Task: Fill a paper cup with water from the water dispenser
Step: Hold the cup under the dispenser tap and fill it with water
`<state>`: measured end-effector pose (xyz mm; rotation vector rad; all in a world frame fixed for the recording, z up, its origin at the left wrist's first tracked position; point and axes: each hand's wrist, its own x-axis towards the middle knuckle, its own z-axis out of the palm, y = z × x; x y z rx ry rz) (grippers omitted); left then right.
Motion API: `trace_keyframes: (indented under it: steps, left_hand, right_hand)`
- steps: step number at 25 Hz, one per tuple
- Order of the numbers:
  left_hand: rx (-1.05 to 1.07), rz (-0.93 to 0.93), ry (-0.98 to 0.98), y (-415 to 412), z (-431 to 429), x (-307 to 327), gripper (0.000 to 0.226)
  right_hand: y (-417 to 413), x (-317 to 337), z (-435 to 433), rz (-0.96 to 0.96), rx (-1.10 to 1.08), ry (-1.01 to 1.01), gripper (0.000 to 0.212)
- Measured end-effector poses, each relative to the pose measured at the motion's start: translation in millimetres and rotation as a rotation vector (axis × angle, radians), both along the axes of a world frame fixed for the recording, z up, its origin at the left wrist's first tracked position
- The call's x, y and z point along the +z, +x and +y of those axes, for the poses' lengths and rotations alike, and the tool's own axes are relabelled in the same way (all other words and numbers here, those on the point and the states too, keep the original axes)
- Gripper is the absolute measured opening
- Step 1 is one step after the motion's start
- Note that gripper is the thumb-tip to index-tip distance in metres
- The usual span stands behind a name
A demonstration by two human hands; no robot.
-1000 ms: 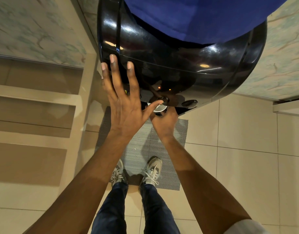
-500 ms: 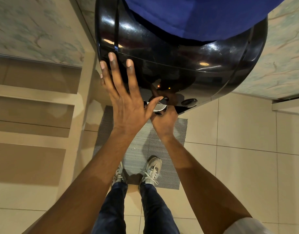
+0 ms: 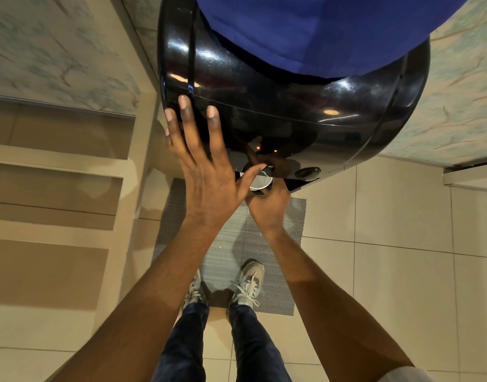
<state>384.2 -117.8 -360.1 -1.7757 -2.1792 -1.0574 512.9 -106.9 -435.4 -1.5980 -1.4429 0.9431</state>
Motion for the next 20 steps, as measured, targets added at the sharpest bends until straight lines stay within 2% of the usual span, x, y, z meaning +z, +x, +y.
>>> trace_keyframes:
  steps: [6,14,20]
  left_hand:
    - [-0.006,0.001,0.005,-0.3,-0.2,0.7,0.148]
    - [-0.007,0.005,-0.010,0.4,0.2,2.4,0.146]
    - [-0.010,0.010,-0.009,0.5,0.1,1.7,0.141]
  right_hand:
    - [1.1,1.0,-2.7,-0.008,-0.033,-0.012,0.064]
    - [0.3,0.7,-3.3,0.014,-0.018,-0.011,0.062]
    - [1.1,-2.8,-2.5,-0.022,-0.024,-0.019,0.052]
